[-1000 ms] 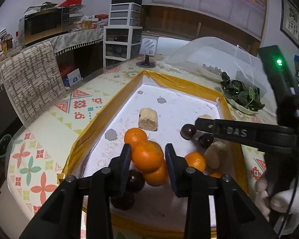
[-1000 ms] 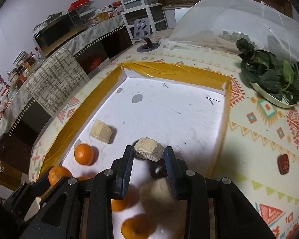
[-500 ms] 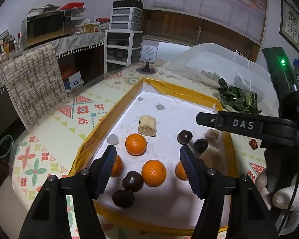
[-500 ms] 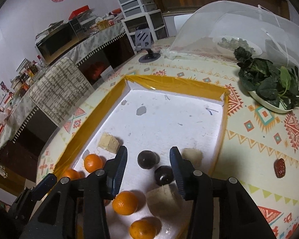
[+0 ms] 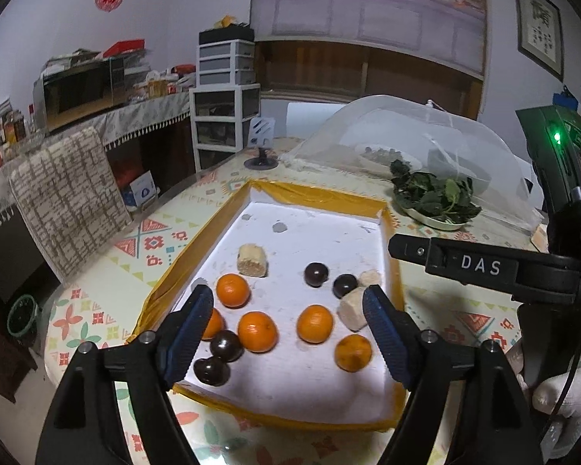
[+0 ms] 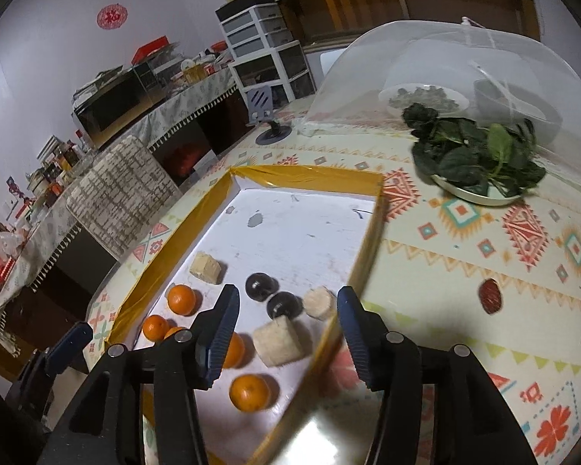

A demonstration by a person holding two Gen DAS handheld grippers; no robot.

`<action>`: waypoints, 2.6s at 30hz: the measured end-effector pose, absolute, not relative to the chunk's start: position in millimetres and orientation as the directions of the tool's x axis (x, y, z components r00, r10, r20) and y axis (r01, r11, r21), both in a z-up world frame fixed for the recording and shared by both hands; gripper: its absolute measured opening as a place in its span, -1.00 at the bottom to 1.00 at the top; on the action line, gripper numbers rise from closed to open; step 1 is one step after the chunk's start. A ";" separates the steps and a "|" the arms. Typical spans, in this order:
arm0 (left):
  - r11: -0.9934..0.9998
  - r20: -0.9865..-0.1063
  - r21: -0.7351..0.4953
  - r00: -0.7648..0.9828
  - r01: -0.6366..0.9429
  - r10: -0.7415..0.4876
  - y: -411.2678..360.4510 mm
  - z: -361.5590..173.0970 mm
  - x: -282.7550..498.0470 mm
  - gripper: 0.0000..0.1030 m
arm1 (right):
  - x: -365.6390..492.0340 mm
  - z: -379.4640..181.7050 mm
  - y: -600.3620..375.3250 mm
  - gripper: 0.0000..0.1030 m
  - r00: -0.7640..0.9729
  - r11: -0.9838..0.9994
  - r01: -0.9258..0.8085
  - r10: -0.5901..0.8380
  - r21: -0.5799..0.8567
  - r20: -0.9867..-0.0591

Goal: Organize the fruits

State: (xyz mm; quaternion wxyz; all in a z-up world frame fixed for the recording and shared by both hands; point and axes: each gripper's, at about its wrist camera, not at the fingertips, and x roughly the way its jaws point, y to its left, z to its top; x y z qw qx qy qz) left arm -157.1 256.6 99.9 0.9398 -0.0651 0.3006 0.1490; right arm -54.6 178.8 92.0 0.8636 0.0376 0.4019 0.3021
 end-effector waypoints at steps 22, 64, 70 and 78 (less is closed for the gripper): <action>0.988 -0.588 -0.048 0.804 -0.146 0.090 171.4 112.4 -150.5 0.54 | -60.6 98.8 -53.3 0.18 0.673 0.923 -0.192 0.372 0.334 -0.639; 0.990 -0.751 -0.130 0.646 0.054 -0.134 84.8 32.5 33.0 -0.61 | -11.4 31.1 -66.8 -0.61 0.618 0.961 -0.143 0.272 0.235 -0.737; 0.974 -0.701 -0.216 0.684 0.068 -0.203 107.9 65.4 -6.8 -0.61 | -27.7 53.5 -77.9 -0.61 0.604 0.894 -0.170 0.427 0.414 -0.673; 0.951 -0.648 -0.308 0.731 0.007 -0.215 170.0 89.1 -60.3 -0.61 | -59.0 86.0 -39.7 -0.60 0.601 0.875 -0.245 0.474 0.417 -0.643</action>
